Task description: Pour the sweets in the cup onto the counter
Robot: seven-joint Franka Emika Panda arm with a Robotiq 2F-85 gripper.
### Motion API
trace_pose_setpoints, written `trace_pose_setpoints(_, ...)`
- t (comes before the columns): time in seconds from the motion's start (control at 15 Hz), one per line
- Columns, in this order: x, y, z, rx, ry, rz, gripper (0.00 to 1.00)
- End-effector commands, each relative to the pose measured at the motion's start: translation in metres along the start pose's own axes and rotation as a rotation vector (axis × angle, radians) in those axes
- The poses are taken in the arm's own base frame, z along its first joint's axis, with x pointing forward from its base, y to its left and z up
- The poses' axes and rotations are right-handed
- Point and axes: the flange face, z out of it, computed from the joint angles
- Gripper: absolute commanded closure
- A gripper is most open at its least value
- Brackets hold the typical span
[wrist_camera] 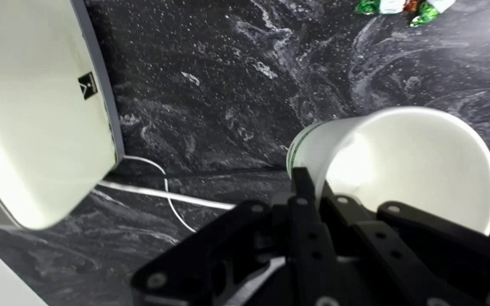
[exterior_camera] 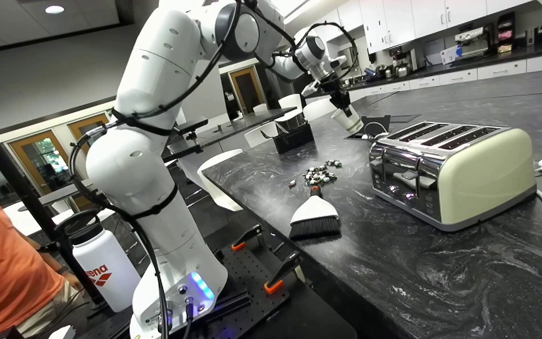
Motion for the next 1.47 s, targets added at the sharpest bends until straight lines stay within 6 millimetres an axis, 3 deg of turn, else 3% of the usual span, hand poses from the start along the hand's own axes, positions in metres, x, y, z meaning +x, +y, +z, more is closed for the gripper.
trace_pose_setpoints(0.0,-0.028,0.05,0.036,-0.071,-0.024,0.171,0.99)
trace_pose_setpoints(0.2,-0.057,0.088,0.079,-0.118,-0.105,0.276,0.99)
trace_pose_setpoints(0.4,-0.086,0.117,0.105,-0.073,-0.15,0.346,0.99)
trace_pose_setpoints(0.6,-0.115,0.142,0.118,0.006,-0.136,0.397,0.99)
trace_pose_setpoints(0.87,-0.126,0.176,0.113,0.115,-0.075,0.479,0.99)
trace_pose_setpoints(0.93,-0.132,0.181,0.115,0.115,-0.069,0.469,0.96)
trace_pose_setpoints(1.0,-0.138,0.184,0.115,0.124,-0.057,0.463,0.71)
trace_pose_setpoints(1.13,-0.139,0.167,0.096,0.118,-0.023,0.441,0.66)
trace_pose_setpoints(1.4,-0.138,0.144,0.048,0.122,0.069,0.376,0.36)
